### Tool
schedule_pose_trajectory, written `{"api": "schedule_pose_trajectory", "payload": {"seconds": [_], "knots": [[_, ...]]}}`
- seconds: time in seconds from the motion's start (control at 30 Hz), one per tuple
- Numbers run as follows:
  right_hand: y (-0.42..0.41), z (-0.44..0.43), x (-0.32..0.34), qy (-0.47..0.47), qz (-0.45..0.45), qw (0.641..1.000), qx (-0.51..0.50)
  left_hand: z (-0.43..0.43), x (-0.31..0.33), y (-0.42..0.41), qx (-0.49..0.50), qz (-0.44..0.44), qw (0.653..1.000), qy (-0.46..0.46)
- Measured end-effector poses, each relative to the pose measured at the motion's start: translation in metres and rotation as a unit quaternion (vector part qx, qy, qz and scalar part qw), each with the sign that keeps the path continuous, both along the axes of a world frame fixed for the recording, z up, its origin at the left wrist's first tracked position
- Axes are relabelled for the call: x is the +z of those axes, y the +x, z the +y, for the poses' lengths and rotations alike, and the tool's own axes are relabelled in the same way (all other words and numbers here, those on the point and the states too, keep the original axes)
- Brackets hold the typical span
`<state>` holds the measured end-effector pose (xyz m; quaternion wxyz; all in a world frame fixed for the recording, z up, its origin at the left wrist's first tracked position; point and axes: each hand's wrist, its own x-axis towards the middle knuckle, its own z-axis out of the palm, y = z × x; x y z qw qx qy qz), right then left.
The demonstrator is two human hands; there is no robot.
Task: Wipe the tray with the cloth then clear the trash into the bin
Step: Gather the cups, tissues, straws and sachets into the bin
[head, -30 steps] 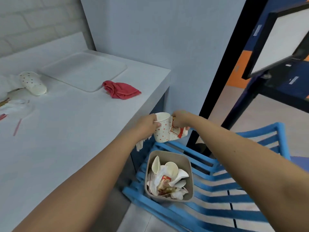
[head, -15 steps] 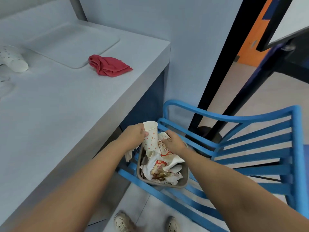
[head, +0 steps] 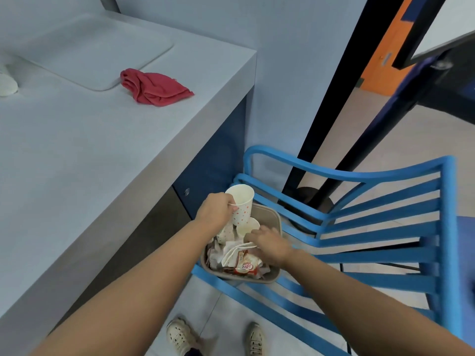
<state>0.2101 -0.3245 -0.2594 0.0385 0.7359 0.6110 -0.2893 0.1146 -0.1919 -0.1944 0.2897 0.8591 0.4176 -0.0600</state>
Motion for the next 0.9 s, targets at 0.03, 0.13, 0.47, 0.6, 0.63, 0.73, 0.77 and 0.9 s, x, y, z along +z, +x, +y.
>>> {"api": "schedule_pose_trajectory", "payload": {"seconds": [0.03,0.13,0.47,0.6,0.63,0.73,0.77,0.9], "knots": [[-0.006,-0.006,0.0,0.002,-0.03,0.999,0.032,-0.003,-0.01,0.003,-0.012,0.013,1.0,-0.002],[-0.012,-0.016,0.004,-0.009,-0.072,0.995,0.063,-0.009,-0.038,0.01,-0.016,0.036,0.999,-0.022],[0.016,-0.024,0.015,-0.001,-0.027,0.999,-0.038,-0.026,-0.073,0.036,-0.121,0.207,0.971,0.011],[0.036,-0.023,0.021,0.003,-0.027,0.995,-0.099,-0.028,-0.081,0.039,-0.157,0.228,0.961,-0.004],[0.04,-0.021,0.022,0.003,-0.022,0.993,-0.117,-0.027,-0.077,0.041,-0.15,0.209,0.966,-0.012],[0.047,-0.011,0.027,0.042,0.044,0.979,-0.193,-0.021,-0.05,0.046,-0.03,0.079,0.994,-0.064],[0.046,-0.006,0.03,0.061,0.083,0.97,-0.219,-0.019,-0.038,0.047,0.029,0.027,0.994,-0.104],[0.029,0.018,0.051,0.132,0.197,0.947,-0.218,-0.015,-0.003,0.055,0.245,-0.115,0.901,-0.338]]}}
